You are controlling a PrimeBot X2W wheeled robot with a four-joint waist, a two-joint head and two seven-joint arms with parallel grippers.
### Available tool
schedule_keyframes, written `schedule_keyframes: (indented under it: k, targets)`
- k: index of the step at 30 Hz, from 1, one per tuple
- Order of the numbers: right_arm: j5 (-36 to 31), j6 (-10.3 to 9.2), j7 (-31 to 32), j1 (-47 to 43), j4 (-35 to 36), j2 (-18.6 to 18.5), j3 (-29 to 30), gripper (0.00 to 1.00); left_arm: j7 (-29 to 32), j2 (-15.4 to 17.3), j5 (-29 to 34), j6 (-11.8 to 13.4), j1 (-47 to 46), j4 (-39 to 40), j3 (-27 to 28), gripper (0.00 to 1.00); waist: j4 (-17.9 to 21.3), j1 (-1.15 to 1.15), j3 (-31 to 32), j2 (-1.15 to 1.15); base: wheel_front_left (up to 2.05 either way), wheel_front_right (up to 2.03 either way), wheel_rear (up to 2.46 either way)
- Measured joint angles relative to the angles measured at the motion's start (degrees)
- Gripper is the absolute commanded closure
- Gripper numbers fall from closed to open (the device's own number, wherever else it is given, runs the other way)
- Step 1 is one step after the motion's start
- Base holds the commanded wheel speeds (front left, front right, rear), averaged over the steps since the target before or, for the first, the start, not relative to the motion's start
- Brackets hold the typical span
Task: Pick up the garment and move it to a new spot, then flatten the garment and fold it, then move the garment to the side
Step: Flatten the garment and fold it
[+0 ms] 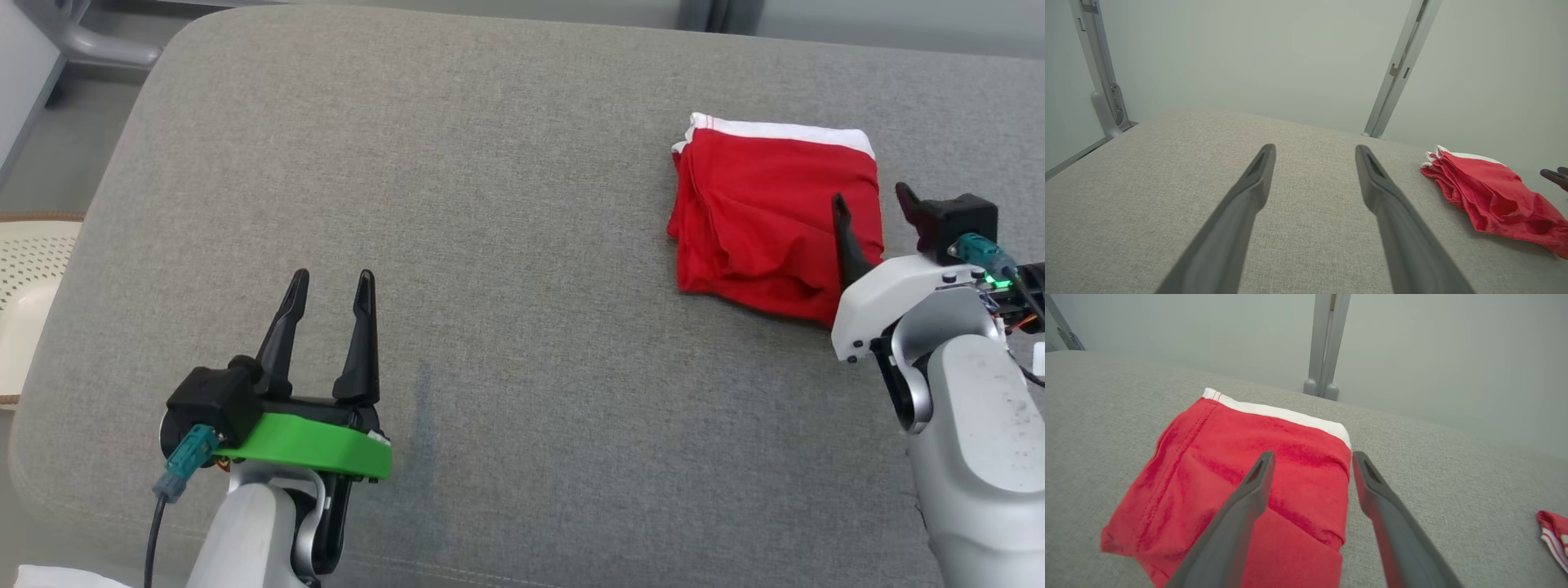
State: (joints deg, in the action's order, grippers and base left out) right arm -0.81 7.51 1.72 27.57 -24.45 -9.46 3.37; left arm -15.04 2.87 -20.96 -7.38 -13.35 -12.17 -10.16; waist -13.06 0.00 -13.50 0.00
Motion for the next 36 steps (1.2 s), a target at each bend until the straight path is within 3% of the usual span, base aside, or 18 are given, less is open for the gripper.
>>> schedule_keyframes:
  k: [6, 14, 20, 25, 26, 27, 28, 36]
  targets:
    - [-2.94, 0.00, -1.87, 0.80, -6.58, 2.11, -2.82, 1.00, 0.00, 0.00, -0.16, 0.00, -0.15, -0.19, 0.00, 0.00, -1.42, 0.00, -0.65, 0.00, 0.00, 0.00, 0.00]
    - [-0.74, 0.00, -3.94, 2.72, -14.23, 5.41, -13.65, 1.00, 0.00, 0.01, -0.18, 0.00, -0.23, -0.34, 0.57, 0.00, -1.79, 0.00, -0.69, 0.00, 0.00, 0.00, 0.00]
    - [6.57, 0.00, -5.79, 2.33, -16.11, 6.41, -24.28, 1.00, 0.00, 0.01, -0.13, 0.00, -0.23, -0.69, 0.94, 0.00, -1.23, 0.00, 0.34, 0.00, 0.00, 0.00, 0.00]
    - [14.85, 0.00, -9.42, -0.05, -9.60, 6.66, -28.28, 1.00, 0.00, 0.00, 0.44, 0.00, 0.40, -1.20, 2.53, 0.00, -0.16, 0.00, 1.97, 0.00, 0.00, 0.00, 0.00]
    - [15.44, 0.00, -10.26, -0.48, -8.18, 6.66, -27.80, 0.92, 0.00, 0.01, 0.53, 0.00, 0.76, -1.26, 2.97, 0.00, 0.13, 0.00, 2.26, 0.00, 0.00, 0.00, 0.00]
    - [15.74, 0.00, -11.04, -1.10, -6.46, 6.65, -26.82, 0.55, 0.00, 0.00, 0.67, 0.00, 1.31, -1.38, 3.50, 0.00, 0.54, 0.00, 2.65, 0.00, 0.00, 0.00, 0.00]
    - [15.78, 0.01, -11.74, -1.95, -4.74, 6.58, -25.35, 0.00, 0.00, -0.01, 0.89, 0.00, 1.80, -1.49, 4.07, 0.00, 0.97, 0.00, 3.06, 0.00, 0.00, 0.00, 0.00]
    - [12.48, 0.00, -11.06, -11.41, 6.65, 6.13, -10.07, 0.00, 0.00, 0.00, 1.15, 0.00, 5.33, -2.05, 6.78, 0.00, 4.62, 0.00, 6.68, 0.00, 0.00, 0.00, 0.00]
